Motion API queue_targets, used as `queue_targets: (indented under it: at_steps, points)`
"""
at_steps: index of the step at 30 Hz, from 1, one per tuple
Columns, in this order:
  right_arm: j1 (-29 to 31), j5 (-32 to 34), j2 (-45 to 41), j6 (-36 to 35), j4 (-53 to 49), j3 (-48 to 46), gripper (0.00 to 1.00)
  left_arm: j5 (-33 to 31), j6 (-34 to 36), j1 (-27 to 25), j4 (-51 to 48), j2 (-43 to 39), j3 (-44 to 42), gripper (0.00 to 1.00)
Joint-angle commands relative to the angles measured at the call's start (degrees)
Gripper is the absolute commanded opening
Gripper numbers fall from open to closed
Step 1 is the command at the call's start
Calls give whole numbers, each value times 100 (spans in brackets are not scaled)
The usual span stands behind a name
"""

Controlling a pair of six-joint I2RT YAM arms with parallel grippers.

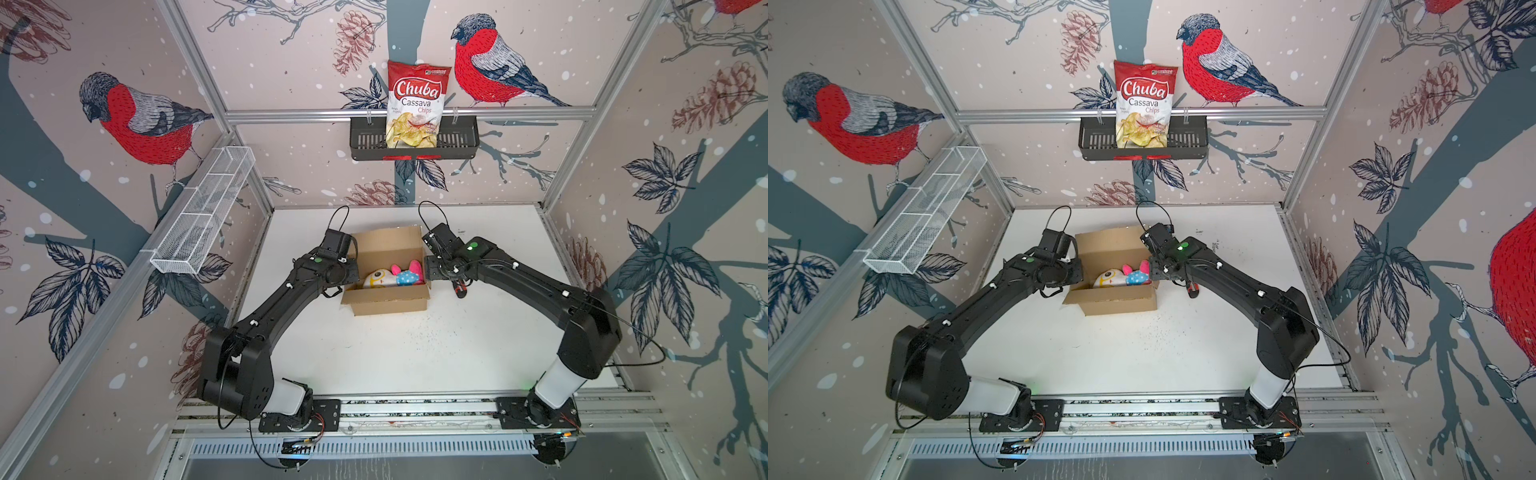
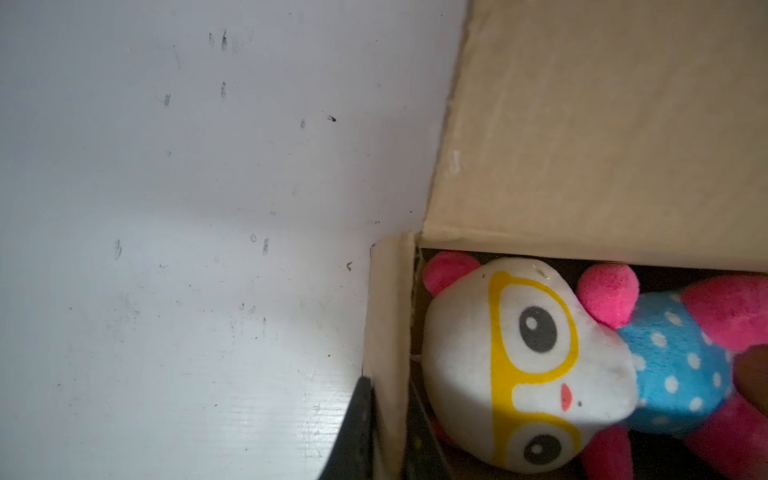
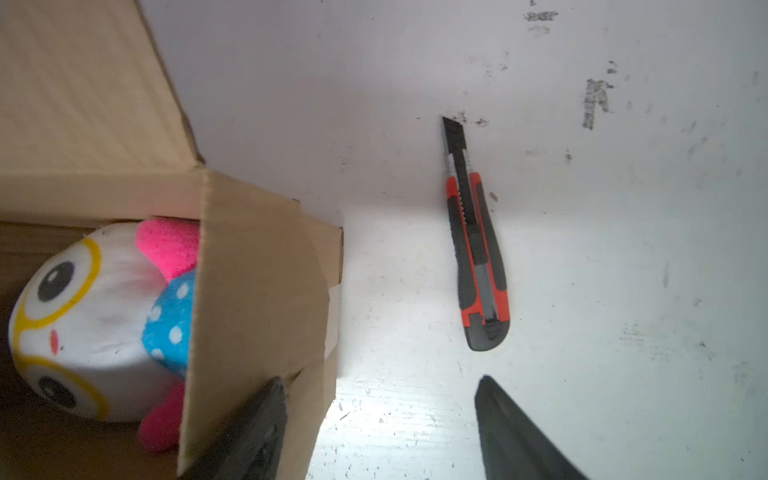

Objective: Unpack the express box
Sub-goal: 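Move the open right gripper over the box above the plush toy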

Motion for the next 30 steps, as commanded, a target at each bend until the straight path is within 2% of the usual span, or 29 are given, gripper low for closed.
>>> queue_targets:
  at_steps: [1, 5, 11, 20, 30]
  points:
    - [-12, -864, -84, -220, 821, -184, 70, 127, 24, -22, -91, 42, 59, 13]
    - [-40, -1131, -121, -199, 1007, -342, 69, 105, 33, -68, -117, 90, 163, 13]
    - [-185, -723, -354, -136, 489, -251, 69, 17, 216, -67, -163, 134, 341, 13]
    - [-224, -272, -1045, -308, -349, 104, 67, -41, 1115, -58, -37, 265, 819, 13]
    - [-185, -568, -1865, -993, -289, 238, 59, 464, 2309, -58, 58, 524, 1239, 13]
